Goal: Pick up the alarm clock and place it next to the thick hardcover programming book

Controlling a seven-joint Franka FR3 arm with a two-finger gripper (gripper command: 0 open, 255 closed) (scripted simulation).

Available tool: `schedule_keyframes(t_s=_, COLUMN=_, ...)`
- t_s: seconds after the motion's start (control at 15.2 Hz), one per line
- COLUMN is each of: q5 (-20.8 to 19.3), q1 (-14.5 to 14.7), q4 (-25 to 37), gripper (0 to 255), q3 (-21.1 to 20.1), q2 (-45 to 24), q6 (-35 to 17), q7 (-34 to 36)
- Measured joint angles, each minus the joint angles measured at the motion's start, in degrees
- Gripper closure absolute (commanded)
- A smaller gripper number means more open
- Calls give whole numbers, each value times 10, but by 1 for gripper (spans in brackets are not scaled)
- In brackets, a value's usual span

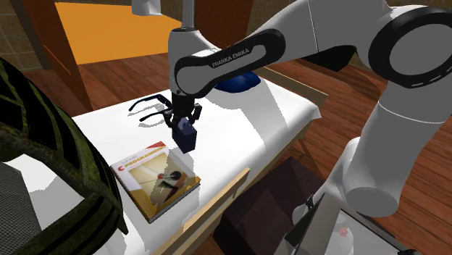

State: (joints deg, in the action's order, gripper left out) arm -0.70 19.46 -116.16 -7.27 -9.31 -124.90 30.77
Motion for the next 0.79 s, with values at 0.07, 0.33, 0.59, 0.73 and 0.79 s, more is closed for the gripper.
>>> schedule_keyframes(t_s=0.07, q5=-1, q1=0, q4=-3, gripper=255, q3=0, q2=-4, q6=-7, q7=0)
schedule_keyframes(t_s=0.33, q5=-1, q1=0, q4=-4, gripper=255, q3=1, q2=-10, q6=-14, q7=0)
schedule_keyframes(t_s=0.59, q5=-2, q1=0, q4=-4, gripper=0, q3=1, q2=-10, q6=-14, q7=0)
schedule_keyframes(t_s=0.73, q5=-2, q1=0, q4=-4, gripper=0, q3=1, q2=-10, q6=-14, q7=0)
schedule_keyframes(t_s=0.79, q5=-2, q1=0, q4=-4, gripper=0, q3=1, q2=-10, q6=-14, q7=0)
